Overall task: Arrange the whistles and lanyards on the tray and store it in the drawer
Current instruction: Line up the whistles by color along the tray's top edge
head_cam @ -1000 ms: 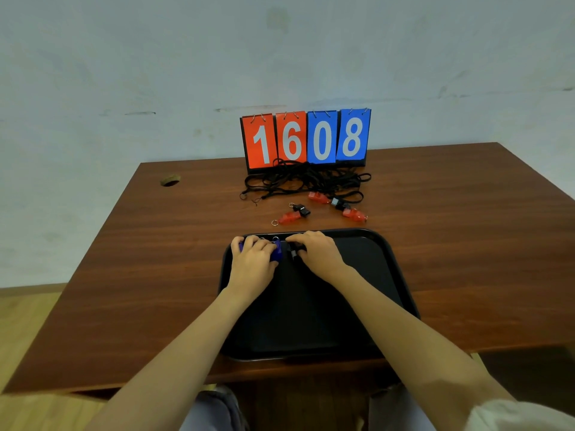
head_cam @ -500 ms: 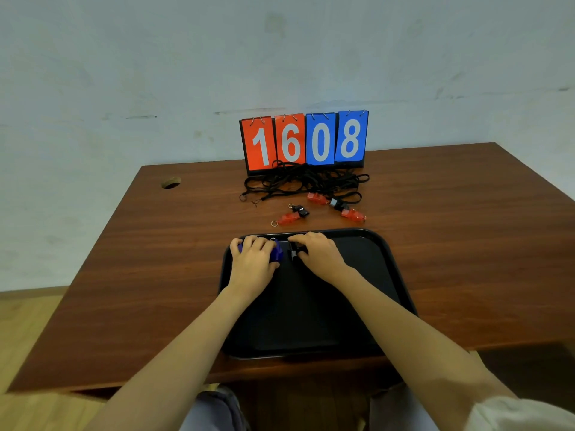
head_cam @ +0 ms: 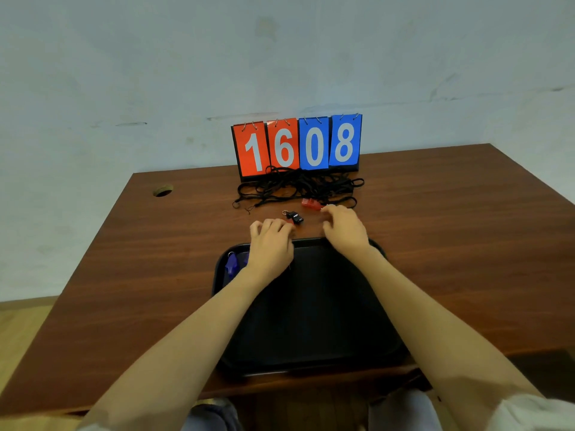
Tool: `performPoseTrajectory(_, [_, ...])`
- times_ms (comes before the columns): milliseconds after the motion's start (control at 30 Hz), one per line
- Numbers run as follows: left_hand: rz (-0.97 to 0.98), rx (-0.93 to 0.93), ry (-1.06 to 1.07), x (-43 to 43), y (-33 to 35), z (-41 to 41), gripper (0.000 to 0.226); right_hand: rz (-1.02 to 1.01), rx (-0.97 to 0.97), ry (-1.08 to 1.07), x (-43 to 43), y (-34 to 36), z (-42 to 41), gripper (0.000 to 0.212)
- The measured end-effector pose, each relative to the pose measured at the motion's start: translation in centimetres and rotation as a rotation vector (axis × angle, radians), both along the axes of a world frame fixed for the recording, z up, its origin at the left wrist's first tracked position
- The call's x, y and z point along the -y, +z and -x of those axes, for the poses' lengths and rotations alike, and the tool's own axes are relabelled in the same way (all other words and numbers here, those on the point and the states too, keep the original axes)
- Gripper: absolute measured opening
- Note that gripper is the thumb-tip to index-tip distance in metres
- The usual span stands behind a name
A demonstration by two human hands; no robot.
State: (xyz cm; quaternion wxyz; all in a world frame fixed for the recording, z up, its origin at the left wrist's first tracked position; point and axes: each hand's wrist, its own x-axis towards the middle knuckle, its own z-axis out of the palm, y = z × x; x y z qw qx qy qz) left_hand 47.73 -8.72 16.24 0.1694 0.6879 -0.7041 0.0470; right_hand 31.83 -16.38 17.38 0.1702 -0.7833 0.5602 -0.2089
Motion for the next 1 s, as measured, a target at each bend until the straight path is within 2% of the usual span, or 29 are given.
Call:
performPoseTrajectory(167, [-0.149, 0.009, 0.042, 5.1, 0.9, 0.5, 0.034, -0.078, -0.095, -0.065, 3.9, -0.3, 1.3, 0.036])
performPoseTrajectory(367, [-0.303, 0.079, 0.065, 8.7, 0.5, 0.5, 0.039, -0.128, -0.226, 0.021, 6.5, -1.9, 0.7, 0.039])
performPoseTrajectory(700, [-0.263, 0.254, -0.002, 11.3, -1.2, 0.3, 0.03, -0.069, -0.33, 0.009, 7.9, -3.1, -0.6, 0.034])
performPoseTrajectory(800, [-0.228, 0.305, -0.032, 11.3, -1.2, 0.2, 0.03, -0.016, -0.284, 0.002, 7.6, -2.9, -0.7, 0.032])
performPoseTrajectory(867, [-0.175, 0.265, -0.047, 11.0, -1.1, 0.1, 0.031, 0.055, -0.189, -0.014, 7.3, -2.3, -0.7, 0.031])
performPoseTrajectory(933, [-0.058, 0.142, -0.051, 10.6, -0.7, 0.2, 0.033, 0.11, -0.043, -0.035, 6.6, -1.5, -0.5, 0.029])
performPoseTrajectory(1000, [0.047, -0.061, -0.069, 10.0, 0.2, 0.6, 0.031, 0.107, 0.1, -0.053, 5.7, -0.6, -0.1, 0.028])
